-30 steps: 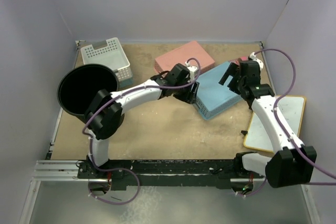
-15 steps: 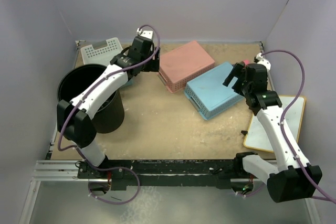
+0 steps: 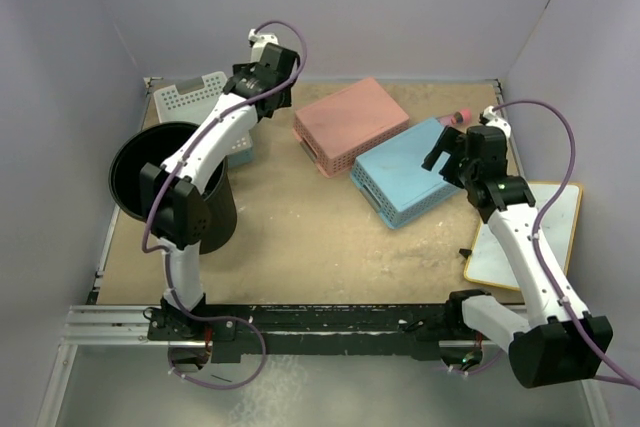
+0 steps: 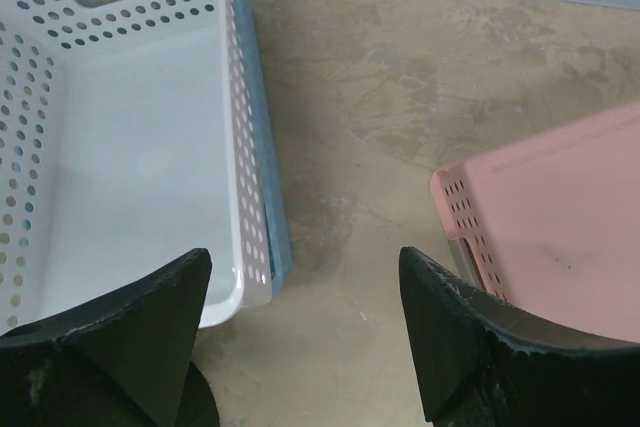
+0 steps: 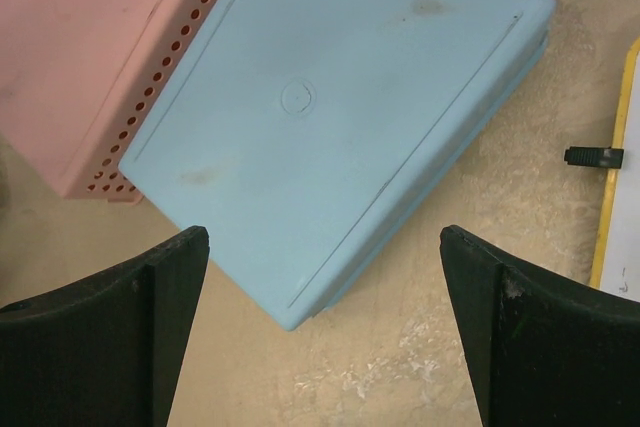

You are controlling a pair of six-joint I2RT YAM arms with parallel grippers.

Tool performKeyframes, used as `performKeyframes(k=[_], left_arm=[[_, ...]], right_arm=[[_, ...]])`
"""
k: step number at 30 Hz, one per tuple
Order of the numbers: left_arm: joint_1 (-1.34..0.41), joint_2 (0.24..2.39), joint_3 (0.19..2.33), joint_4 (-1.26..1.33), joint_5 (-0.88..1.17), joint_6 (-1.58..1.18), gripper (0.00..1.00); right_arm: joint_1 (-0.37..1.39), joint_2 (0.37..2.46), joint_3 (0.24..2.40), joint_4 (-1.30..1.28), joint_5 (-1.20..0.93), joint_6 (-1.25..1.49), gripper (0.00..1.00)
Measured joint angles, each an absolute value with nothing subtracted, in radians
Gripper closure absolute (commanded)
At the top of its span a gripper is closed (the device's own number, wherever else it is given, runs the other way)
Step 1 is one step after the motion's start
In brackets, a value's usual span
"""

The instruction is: Turn the large container upside down

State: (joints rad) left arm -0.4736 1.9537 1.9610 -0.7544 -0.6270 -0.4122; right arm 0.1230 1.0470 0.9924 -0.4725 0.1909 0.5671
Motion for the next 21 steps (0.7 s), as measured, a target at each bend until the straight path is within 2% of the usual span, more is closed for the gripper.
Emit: performKeyframes(k=[5, 11, 15, 17, 18, 19, 21], left_arm=[[-0.429, 2.014, 2.047, -0.801, -0.629, -0.446, 0.31], [-0.338, 2.107, 2.05, -0.81, -0.615, -0.488, 0.43], [-0.311, 2.123, 2.001, -0.811, -0.587, -0.507, 0.62], [-0.31, 2.124, 1.994, -0.811, -0.567, -0.511, 0.81], [-0.31, 2.124, 1.994, -0.809, -0.559, -0.513, 0.96], [-0.31, 2.124, 1.994, -0.808, -0.551, -0.514, 1.0], [-0.311, 2.127, 2.0, -0.812, -0.546, -0.509, 1.0]], right_arm=[[0.123, 1.056, 0.976, -0.474, 0.171, 0.564, 0.0], [0.123, 1.067, 0.971, -0.473, 0.139, 0.564, 0.0], [0.123, 1.065, 0.961, -0.474, 0.138, 0.557, 0.0], [0.123, 1.065, 0.958, -0.476, 0.138, 0.552, 0.0], [0.123, 1.065, 0.958, -0.476, 0.138, 0.55, 0.0], [0.123, 1.065, 0.958, -0.476, 0.138, 0.547, 0.0], [0.123, 1.065, 0.958, -0.477, 0.138, 0.545, 0.0]])
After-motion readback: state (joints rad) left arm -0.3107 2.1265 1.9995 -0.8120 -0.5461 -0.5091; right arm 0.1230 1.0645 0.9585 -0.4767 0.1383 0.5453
